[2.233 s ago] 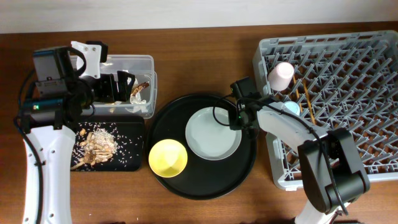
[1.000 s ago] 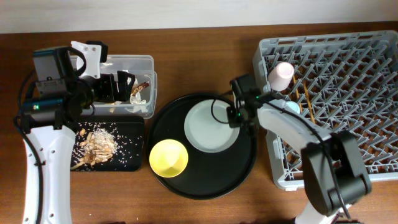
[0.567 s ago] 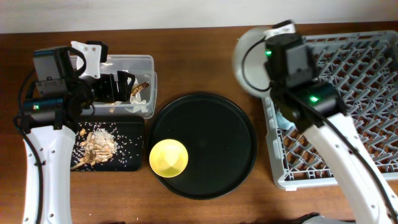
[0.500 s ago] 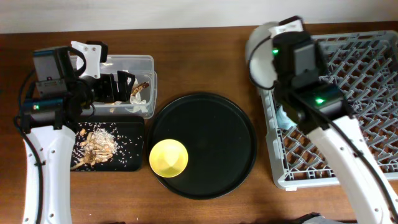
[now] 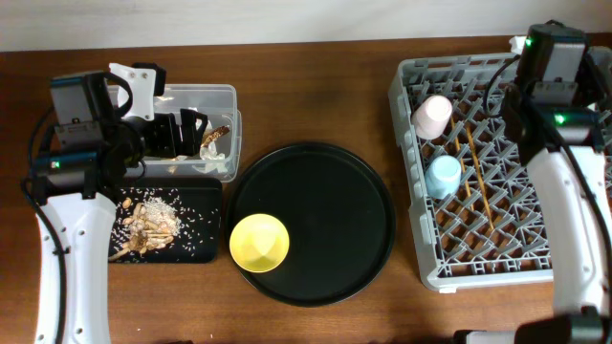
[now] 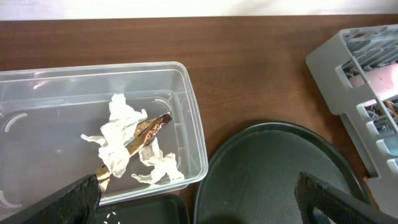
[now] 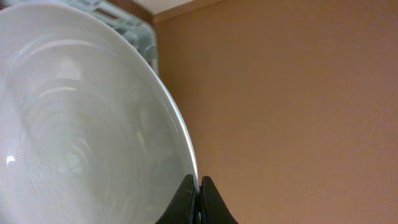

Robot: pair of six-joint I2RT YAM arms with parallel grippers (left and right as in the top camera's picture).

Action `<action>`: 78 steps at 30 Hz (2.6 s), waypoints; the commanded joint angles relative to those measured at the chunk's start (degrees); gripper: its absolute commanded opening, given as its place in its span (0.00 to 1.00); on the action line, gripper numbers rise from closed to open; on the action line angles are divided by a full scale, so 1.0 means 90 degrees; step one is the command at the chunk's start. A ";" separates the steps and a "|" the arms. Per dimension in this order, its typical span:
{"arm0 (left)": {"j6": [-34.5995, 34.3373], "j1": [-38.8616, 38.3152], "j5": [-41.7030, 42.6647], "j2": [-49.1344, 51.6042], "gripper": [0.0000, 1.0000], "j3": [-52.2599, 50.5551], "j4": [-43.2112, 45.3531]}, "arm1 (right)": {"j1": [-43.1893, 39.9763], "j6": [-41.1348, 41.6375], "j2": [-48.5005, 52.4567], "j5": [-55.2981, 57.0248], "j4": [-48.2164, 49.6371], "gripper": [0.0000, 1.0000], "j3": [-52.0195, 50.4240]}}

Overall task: Sort waste into correct bins and load items into the dishwasher rack
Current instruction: 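Stand the white plate upright in the rack and release it, then move the right gripper to the yellow bowl on the round tray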

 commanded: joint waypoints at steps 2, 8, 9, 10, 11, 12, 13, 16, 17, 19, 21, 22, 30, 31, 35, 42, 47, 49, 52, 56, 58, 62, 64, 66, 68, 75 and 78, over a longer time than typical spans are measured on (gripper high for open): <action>0.0075 0.0029 -0.0019 -0.0036 0.99 0.0092 0.0010 | 0.0027 -0.0039 0.0634 -0.0328 0.0058 0.04 0.0051; 0.0075 0.0029 -0.0019 -0.0036 0.99 0.0092 0.0010 | 0.0202 -0.0036 0.1265 -0.0403 0.0231 0.04 0.0051; 0.0075 0.0029 -0.0019 -0.0036 0.99 0.0092 0.0010 | 0.0236 -0.0015 0.1331 -0.0641 0.0255 0.04 0.0051; 0.0075 0.0029 -0.0019 -0.0036 0.99 0.0092 0.0010 | 0.0243 -0.0012 0.1341 -0.0767 0.0255 0.04 0.0051; 0.0075 0.0029 -0.0017 -0.0036 0.99 0.0092 0.0010 | 0.0250 0.0017 0.1353 -0.0869 0.0257 0.04 0.0051; 0.0075 0.0029 -0.0019 -0.0036 0.99 0.0092 0.0010 | 0.0265 0.0090 0.1353 -0.0882 0.0270 0.04 0.0051; 0.0075 0.0029 -0.0017 -0.0036 0.99 0.0092 0.0010 | 0.0272 0.0131 0.1353 -0.0903 0.0301 0.04 0.0051; 0.0075 0.0029 -0.0019 -0.0036 0.99 0.0092 0.0010 | 0.0272 0.0172 0.1353 -0.1168 0.0342 0.04 0.0051; 0.0075 0.0029 -0.0019 -0.0036 0.99 0.0092 0.0010 | 0.0272 0.0236 0.1353 -0.1280 0.0355 0.16 0.0051; 0.0075 0.0029 -0.0017 -0.0036 0.99 0.0092 0.0010 | 0.0272 0.0367 0.1353 -0.1547 0.0350 0.18 0.0051; 0.0075 0.0029 -0.0019 -0.0036 0.99 0.0092 0.0010 | 0.0272 0.0590 0.1353 -0.1644 0.0350 0.18 0.0051; 0.0075 0.0027 -0.0019 -0.0036 0.99 0.0092 0.0010 | 0.0272 0.0678 0.1353 -0.1688 0.0350 0.18 0.0051; 0.0075 0.0029 -0.0019 -0.0036 0.99 0.0092 0.0010 | 0.0272 0.1180 0.1319 -0.1647 0.0568 0.51 0.0053; 0.0075 0.0029 -0.0019 -0.0036 0.99 0.0092 0.0010 | 0.0284 0.1183 0.1248 -0.1654 0.0573 0.53 0.0058; 0.0075 0.0029 -0.0019 -0.0036 0.99 0.0092 0.0010 | 0.0328 0.2429 0.0731 -0.1690 0.0772 0.68 0.0058; 0.0075 0.0029 -0.0019 -0.0036 0.99 0.0092 0.0010 | 0.0996 0.4923 -0.0457 -0.4507 -0.1018 0.69 0.0058; 0.0075 0.0029 -0.0019 -0.0036 0.99 0.0092 0.0010 | 0.2186 0.5510 -0.0673 -0.8405 -0.3376 0.71 0.0017; 0.0075 0.0029 -0.0017 -0.0036 0.99 0.0092 0.0010 | 0.2640 0.5513 -0.0641 -0.8760 -0.3568 0.70 -0.0092; 0.0075 0.0029 -0.0017 -0.0036 0.99 0.0092 0.0010 | 0.3631 0.5513 -0.0636 -0.8879 -0.3497 0.71 -0.0435; 0.0075 0.0029 -0.0017 -0.0036 0.99 0.0092 0.0010 | 0.4857 0.5513 -0.0624 -0.8794 -0.2975 0.73 -0.0874; 0.0075 0.0029 -0.0017 -0.0036 0.99 0.0092 0.0010 | 0.5389 0.5513 -0.0624 -0.8590 -0.2492 0.74 -0.1103; 0.0075 0.0029 -0.0017 -0.0036 0.99 0.0092 0.0010 | 0.6275 0.5513 -0.0595 -0.7910 -0.1297 0.74 -0.1615; 0.0075 0.0029 -0.0019 -0.0036 0.99 0.0092 0.0010 | 0.6623 0.5513 -0.0532 -0.7339 -0.0658 0.74 -0.1911; 0.0075 0.0029 -0.0017 -0.0036 0.99 0.0092 0.0010 | 0.6968 0.5513 -0.0350 -0.6737 0.0070 0.74 -0.2263; 0.0075 0.0029 -0.0019 -0.0036 0.99 0.0092 0.0010 | 0.7159 0.5513 -0.0104 -0.6482 0.0498 0.70 -0.2429; 0.0075 0.0029 -0.0017 -0.0036 0.99 0.0092 0.0010 | 0.7361 0.5510 0.1382 -0.6339 0.1732 0.67 -0.2562; 0.0075 0.0029 -0.0019 -0.0036 0.99 0.0092 0.0010 | 0.7361 0.5513 0.1904 -0.6341 0.1851 0.62 -0.2560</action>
